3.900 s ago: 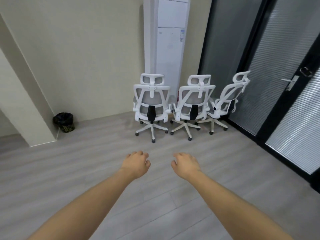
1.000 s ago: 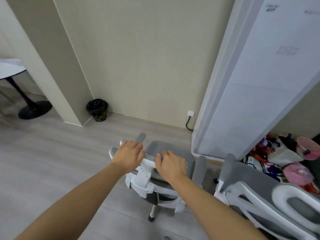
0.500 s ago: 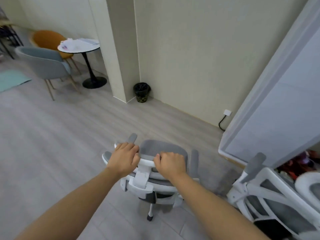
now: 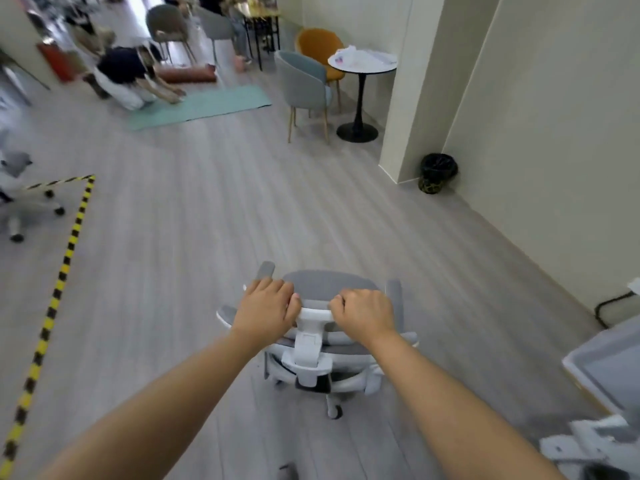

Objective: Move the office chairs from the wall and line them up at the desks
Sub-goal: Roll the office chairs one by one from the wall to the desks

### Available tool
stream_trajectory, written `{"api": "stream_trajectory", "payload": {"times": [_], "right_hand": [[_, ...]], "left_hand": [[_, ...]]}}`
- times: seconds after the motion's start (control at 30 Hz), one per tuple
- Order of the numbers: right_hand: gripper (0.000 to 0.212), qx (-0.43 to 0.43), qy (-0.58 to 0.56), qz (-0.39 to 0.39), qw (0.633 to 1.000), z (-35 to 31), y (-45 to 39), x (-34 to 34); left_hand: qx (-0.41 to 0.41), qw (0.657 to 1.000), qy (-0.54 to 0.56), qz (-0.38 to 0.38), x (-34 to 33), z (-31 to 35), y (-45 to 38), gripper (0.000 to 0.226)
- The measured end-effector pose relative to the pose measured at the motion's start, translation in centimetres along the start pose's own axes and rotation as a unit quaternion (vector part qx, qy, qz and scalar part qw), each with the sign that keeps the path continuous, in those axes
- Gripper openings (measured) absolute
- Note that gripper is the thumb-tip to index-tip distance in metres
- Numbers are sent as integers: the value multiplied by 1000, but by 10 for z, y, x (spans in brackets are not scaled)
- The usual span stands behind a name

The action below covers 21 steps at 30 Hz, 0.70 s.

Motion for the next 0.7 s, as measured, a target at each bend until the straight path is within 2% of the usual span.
{"api": "stream_trajectory", "payload": {"times": [0.13,0.27,0.37,0.57,0.7], "right_hand": [[45,68,-20,-47,996,-75,12,-31],[37,115,-34,-78,990,-163,33,-67],[39,143,-34,-92,985,-236,52,-93],[47,189,-43,-128,973,-379,95,-152],[47,207,-52,-143,966,-468,116,-191]], "left_hand": [[54,998,-24,-9,19,-60,69,34],[102,991,-40,-75,30,-133,140,41],[134,983,-53,-113,44,-194,192,49],[181,976,-83,-87,69,-311,306,43],[211,972,-93,-40,84,-384,374,41]]}}
Point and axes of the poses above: each hand's wrist, its own y-axis away from the middle knuckle, its own x-axis out of the back of the hand, z = x × y, the point moved 5 cm from there along -y, towards the middle knuckle, and after that the axes turned 13 degrees about -y, right-handed, at the moved point
